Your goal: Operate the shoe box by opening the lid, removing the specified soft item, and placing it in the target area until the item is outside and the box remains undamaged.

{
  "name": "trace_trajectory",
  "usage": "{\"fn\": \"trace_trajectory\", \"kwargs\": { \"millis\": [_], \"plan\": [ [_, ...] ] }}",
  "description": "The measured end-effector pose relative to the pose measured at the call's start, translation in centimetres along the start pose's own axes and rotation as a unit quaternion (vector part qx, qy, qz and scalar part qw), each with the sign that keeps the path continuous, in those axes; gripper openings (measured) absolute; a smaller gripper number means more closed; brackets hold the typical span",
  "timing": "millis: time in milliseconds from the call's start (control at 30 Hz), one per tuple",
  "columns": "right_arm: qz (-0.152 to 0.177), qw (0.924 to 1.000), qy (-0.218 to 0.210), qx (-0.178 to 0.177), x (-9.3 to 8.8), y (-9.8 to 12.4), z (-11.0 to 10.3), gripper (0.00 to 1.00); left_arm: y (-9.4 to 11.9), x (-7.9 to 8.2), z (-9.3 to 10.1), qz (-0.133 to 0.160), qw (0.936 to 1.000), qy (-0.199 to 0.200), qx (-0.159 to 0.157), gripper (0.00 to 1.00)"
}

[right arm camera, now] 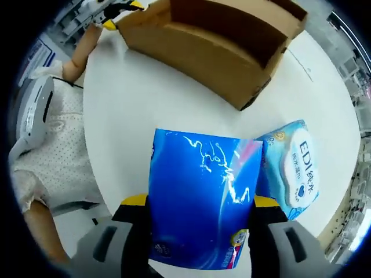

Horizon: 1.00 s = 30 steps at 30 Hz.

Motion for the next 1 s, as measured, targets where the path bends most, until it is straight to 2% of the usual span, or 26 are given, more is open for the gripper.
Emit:
{"fn": "trace_trajectory", "kwargs": {
  "millis": [233, 333, 467, 567, 933, 1000],
  "plan": [
    [-0.020, 0.9955, 0.093, 0.008, -0.4, -1.0, -0.3, 0.67, 0.0, 0.0, 0.0, 0.000, 1.0000, 0.000, 0.000, 0.43],
    [-0.017, 0.9944, 0.104, 0.002, -0.5, -1.1, 0.0, 0.67, 0.0, 0.0, 0.0, 0.000, 1.0000, 0.000, 0.000, 0.43],
    [-0.020, 0.9873, 0.157, -0.008, -0.9, -1.3, 0.5, 0.67, 0.0, 0.0, 0.0, 0.001, 1.0000, 0.000, 0.000, 0.43],
    [-0.032, 0.9834, 0.178, -0.012, -1.3, -1.7, 0.8, 0.67, 0.0, 0.0, 0.1, 0.001, 1.0000, 0.000, -0.001, 0.43],
    [-0.025, 0.9752, 0.217, -0.033, -1.5, -1.5, 1.5, 0.67, 0.0, -0.1, 0.0, 0.002, 1.0000, 0.001, -0.001, 0.43],
    [-0.023, 0.9762, 0.213, -0.036, -1.6, -1.4, 1.5, 0.68, 0.0, -0.1, 0.1, 0.002, 1.0000, 0.001, -0.001, 0.43]
  ]
}}
Point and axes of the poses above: the point that each gripper's makers call its tool centre point, and the gripper's own axes: y roughly backward along the fingers, z roughly to its right, x roughly out of its top, the point moved 7 cm from there along y, roughly backward along the fingers, and after that the axes turned 8 degrees about -z, right-handed, at the moved point
